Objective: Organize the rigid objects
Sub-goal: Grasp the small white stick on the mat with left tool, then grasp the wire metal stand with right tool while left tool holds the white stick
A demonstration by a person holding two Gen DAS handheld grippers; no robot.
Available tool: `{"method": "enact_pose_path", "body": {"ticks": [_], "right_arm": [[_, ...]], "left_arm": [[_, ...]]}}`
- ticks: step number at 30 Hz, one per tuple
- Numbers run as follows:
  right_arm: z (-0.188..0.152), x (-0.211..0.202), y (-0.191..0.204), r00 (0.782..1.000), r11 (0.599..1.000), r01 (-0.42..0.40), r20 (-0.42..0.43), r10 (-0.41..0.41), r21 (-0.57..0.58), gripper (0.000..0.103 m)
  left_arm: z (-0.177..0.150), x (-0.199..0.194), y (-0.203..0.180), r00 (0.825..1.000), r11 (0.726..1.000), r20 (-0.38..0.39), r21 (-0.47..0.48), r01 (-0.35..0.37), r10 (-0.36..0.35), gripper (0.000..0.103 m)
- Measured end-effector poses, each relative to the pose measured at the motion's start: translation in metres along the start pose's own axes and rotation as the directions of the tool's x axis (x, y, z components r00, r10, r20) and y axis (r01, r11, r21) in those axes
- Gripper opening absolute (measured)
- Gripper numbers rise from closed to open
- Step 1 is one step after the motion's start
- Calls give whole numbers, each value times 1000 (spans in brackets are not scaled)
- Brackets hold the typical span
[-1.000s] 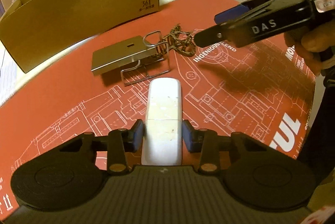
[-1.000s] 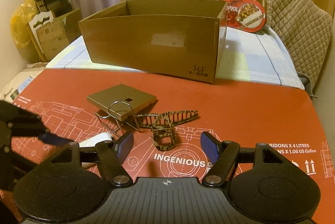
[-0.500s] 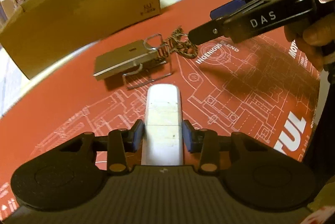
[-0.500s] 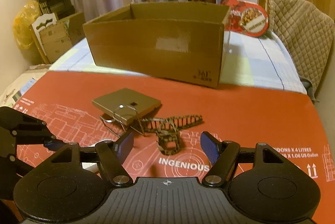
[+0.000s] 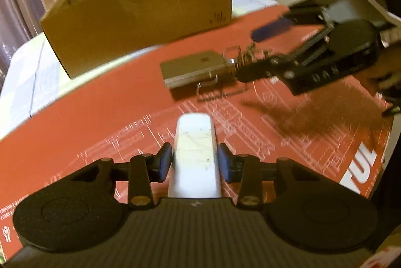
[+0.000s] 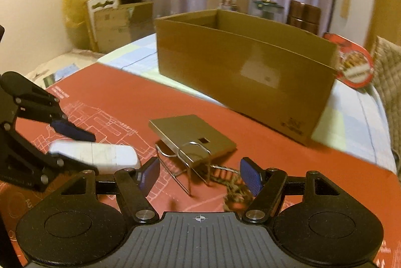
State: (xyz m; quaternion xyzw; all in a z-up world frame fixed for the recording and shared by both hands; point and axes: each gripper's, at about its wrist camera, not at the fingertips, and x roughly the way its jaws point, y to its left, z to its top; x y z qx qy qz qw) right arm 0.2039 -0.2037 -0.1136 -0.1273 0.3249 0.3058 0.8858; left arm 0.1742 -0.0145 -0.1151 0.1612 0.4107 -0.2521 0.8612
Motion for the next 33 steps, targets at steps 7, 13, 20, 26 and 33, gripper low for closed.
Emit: {"method": "enact_pose_path", "body": {"ticks": [7,13,20,26,33], "right_arm": [[-2,27,12,999,995,-18,-50,13,-100,67],[-2,27,14,995,996,-46,-92,39,-71,24],[1,12,0,986,989,-63,-147,82,134,24],[-10,-4,9,982,999,31,-188,-22,45,24],[-20,6,15,980,1000,17,-197,-11,26,24]], "left_arm": [[-8,10,-3,999,1000,-33,13,9,-8,34],[-9,10,-4,1000,1000,-27,10,7,-7,35],[-10,11,-7,1000,1000,-23,19,-4,5,36],[-10,11,-8,1000,1000,-17,20,-11,12,39],[-9,14,-3,1000,1000,-24,-18,0,-1,40]]}}
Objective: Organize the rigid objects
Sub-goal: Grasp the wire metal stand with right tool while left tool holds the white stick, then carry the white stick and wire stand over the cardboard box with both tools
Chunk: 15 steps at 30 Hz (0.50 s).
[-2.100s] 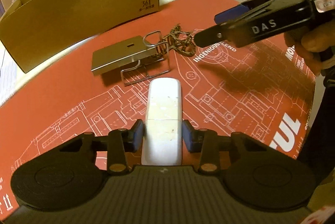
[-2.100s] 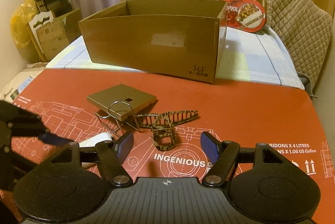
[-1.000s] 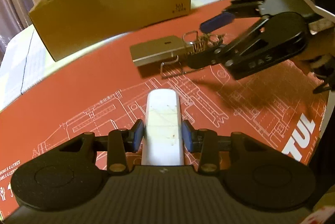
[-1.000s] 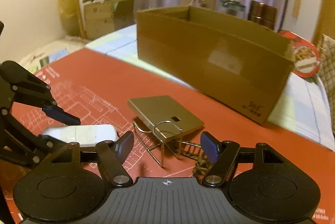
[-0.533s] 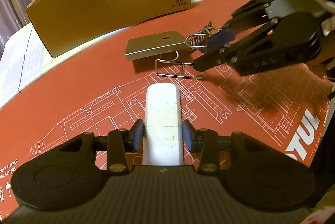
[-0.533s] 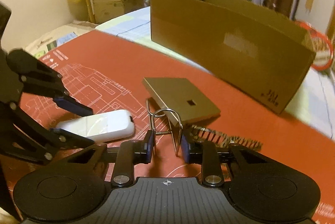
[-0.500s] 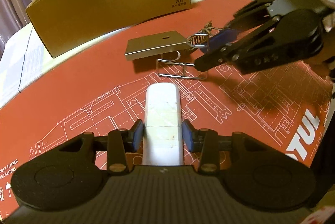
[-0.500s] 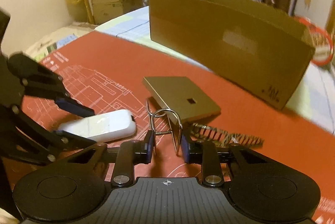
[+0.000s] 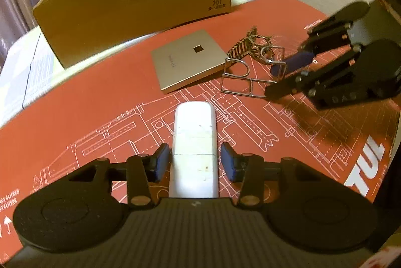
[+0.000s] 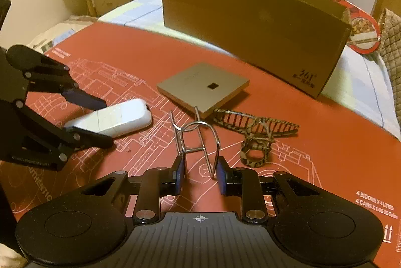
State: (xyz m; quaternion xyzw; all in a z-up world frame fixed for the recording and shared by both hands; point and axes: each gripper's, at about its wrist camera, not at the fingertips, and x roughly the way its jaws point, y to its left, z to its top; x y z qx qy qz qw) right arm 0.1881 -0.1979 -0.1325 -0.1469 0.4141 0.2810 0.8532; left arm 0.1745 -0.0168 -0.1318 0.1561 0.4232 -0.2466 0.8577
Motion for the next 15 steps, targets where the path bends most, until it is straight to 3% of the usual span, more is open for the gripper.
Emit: {"method": "enact_pose_path", "body": {"ticks": [10,15], "right_arm": [[1,5,3,1000,999,-10,7,10,32,24],[5,-5,5,999,999,-24,34,22,49,23]], "left_arm": [[3,1,-1,1000,1000,-6,-22,-2,2,35],[6,-6,6,1000,997,26,-78,16,-14,34]]}}
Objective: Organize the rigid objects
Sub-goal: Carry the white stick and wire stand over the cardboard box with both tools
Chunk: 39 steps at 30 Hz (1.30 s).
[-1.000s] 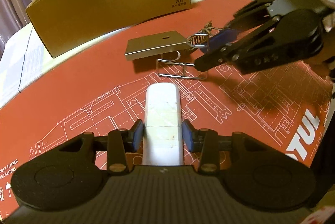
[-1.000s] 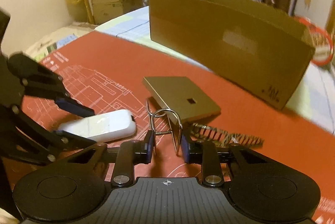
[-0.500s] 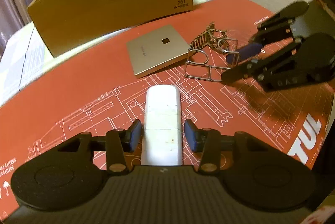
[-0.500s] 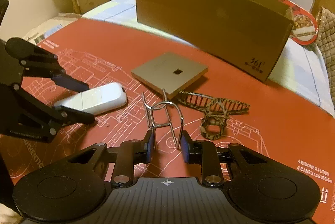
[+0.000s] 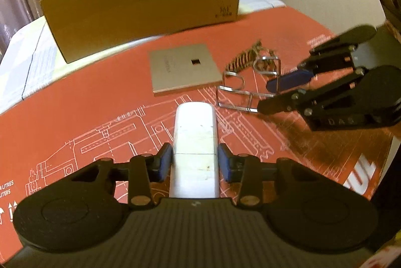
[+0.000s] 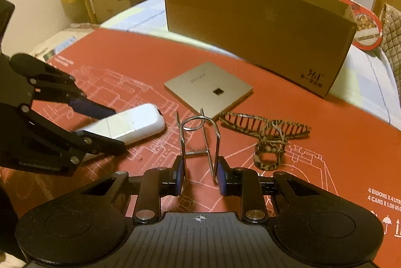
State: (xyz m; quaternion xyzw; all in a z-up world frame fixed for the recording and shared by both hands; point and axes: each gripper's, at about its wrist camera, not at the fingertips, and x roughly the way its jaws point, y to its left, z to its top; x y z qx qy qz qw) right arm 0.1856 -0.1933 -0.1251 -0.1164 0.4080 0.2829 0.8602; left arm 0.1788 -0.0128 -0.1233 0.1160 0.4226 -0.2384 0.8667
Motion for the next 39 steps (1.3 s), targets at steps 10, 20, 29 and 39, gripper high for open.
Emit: {"method": "enact_pose_path", "body": {"ticks": [10,20,29,39], "right_arm": [[7,-10,-2,999,1000,7,45,-8,17,23],[27,-37,-7,987,998,33,155,-41,59,23],[72,-63,-26,951,989,67,292,-103,131,23],[137,-69,-64,892,959,132,392,-226,252,23]], "left_arm": [[16,-5,11,998,998,59,-69,-6,11,34],[44,-19,20,987,991,140,-121,-58,75,34],[95,-35,30,963,983,237,-164,-86,124,34],[183,-31,52,924,982,357,-171,-80,137,35]]}}
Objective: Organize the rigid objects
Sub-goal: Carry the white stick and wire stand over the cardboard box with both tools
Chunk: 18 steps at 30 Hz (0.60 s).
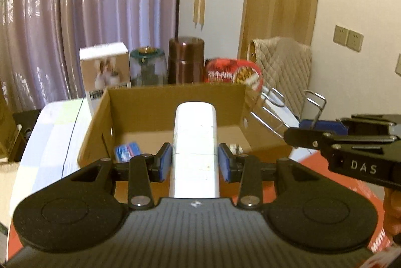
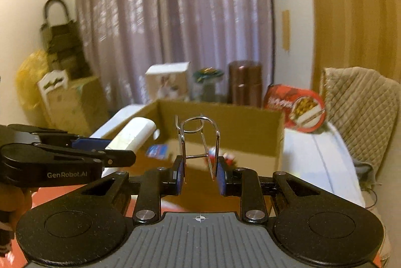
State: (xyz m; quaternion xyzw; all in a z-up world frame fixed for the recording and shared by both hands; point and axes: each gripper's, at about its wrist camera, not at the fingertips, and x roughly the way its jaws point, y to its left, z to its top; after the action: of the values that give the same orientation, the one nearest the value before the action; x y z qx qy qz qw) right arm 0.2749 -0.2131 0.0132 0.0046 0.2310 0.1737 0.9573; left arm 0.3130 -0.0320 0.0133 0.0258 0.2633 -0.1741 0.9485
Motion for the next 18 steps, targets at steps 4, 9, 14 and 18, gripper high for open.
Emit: {"method": "enact_pose_path", "body": {"ticks": [4,9,14,18], "right_arm": [[13,20,-11,1000,1000,28,10,-28,7,23],[21,47,-20,998,998,57,3,-57,36,23],[23,73,-23,998,997,63,-21,-62,39,23],[19,83,-26,996,995,76,-44,-74,60,23]], "left_arm": [[14,21,6,1000,1000,10,3,-22,22,35],[25,44,14,999,999,9,-4,-45,45,35],[29,64,21,999,999,-4,-3,-49,49,35],[26,79,26,998,999,-23,-15,-52,51,35]]}}
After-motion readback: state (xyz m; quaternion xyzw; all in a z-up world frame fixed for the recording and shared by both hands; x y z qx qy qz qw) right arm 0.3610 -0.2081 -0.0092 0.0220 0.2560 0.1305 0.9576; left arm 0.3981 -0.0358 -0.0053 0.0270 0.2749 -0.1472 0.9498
